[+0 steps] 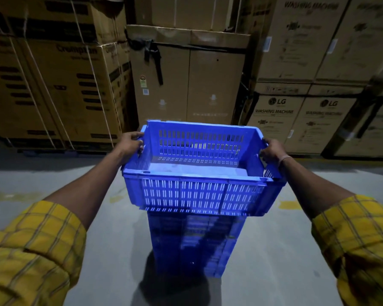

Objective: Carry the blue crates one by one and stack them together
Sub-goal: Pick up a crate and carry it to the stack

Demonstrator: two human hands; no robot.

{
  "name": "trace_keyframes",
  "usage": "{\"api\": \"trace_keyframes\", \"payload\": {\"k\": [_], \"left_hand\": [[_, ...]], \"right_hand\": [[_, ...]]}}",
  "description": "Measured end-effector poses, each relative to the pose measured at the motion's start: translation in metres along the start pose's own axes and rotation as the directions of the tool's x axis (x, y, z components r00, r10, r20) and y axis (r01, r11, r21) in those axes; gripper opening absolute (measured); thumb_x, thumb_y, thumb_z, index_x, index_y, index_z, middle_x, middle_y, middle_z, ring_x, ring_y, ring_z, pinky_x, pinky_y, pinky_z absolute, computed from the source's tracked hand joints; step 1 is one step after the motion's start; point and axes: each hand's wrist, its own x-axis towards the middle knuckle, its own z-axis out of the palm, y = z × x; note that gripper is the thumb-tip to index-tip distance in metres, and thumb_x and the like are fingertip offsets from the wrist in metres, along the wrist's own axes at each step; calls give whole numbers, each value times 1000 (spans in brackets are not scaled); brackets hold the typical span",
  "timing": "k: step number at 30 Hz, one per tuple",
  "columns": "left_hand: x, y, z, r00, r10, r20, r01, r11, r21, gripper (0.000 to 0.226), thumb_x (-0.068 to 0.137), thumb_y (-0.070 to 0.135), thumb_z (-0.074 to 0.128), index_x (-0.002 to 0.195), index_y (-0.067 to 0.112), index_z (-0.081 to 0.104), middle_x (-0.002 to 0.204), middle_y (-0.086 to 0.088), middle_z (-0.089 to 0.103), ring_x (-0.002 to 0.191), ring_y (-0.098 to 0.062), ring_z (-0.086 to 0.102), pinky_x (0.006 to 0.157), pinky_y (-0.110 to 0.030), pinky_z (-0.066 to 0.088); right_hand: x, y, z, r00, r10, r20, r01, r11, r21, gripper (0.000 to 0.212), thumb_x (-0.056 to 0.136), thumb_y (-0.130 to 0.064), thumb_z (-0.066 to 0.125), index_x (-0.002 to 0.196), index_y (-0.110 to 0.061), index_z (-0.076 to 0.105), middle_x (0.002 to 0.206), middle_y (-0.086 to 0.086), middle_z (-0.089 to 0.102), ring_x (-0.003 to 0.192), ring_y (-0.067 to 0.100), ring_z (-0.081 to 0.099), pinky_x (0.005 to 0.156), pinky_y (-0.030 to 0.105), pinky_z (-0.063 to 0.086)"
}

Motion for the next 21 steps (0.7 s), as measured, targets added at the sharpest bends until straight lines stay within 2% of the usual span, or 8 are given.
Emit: {"api": "trace_keyframes", "payload": {"k": [3, 5, 7, 10, 15, 21], "left_hand": [[49, -7, 10, 1000, -14, 27, 14, 1000, -6, 43, 98, -10, 44, 139, 0, 50, 71, -14, 52, 56, -20, 44, 42, -19, 42], [74, -14, 16, 999, -20, 42, 20, 1000, 13, 42, 99, -8, 44, 140, 0, 50, 71, -13, 52, 56, -19, 45, 43, -20, 42], [94, -20, 22, 999, -25, 36, 24, 999, 24, 42, 99, -9, 43, 140, -3, 49, 70, -12, 52, 51, -15, 47, 44, -19, 42], [121, -22, 30, 999, -24, 33, 24, 1000, 14, 40, 99, -10, 42, 138, -5, 49, 68, -12, 50, 40, -5, 46, 43, -18, 41], [150, -23, 42, 1000, -9, -3, 9, 1000, 11, 40, 101, -6, 43, 141, -3, 48, 70, -10, 50, 42, -2, 46, 45, -16, 42], [164, -25, 50, 1000, -17, 16, 15, 993, 119, 36, 103, -2, 41, 137, -1, 53, 72, -8, 54, 59, -15, 47, 47, -17, 42]], "right_hand": [[36, -7, 19, 1000, 30, 8, -30, 1000, 7, 59, 84, 3, 55, 141, -11, 53, 98, 16, 67, 77, 31, 63, 60, 26, 50], [61, -7, 32, 1000, 27, -2, -27, 1000, -12, 60, 83, 3, 55, 142, -10, 52, 113, 21, 69, 97, 38, 66, 79, 33, 51], [81, -7, 44, 1000, 19, -16, -20, 999, -34, 61, 80, 3, 57, 140, -9, 54, 118, 22, 68, 107, 39, 64, 91, 39, 50], [103, -12, 53, 999, 39, -9, -39, 998, -40, 58, 80, 3, 57, 136, -9, 58, 117, 22, 68, 108, 39, 64, 93, 41, 50], [132, -17, 61, 999, -15, -36, 13, 997, -73, 52, 80, 3, 61, 132, -5, 60, 119, 24, 67, 113, 40, 61, 94, 38, 46], [142, -14, 65, 998, -56, 12, 57, 982, -178, 43, 83, 0, 62, 126, -4, 59, 111, 28, 67, 104, 43, 62, 84, 38, 46]]}}
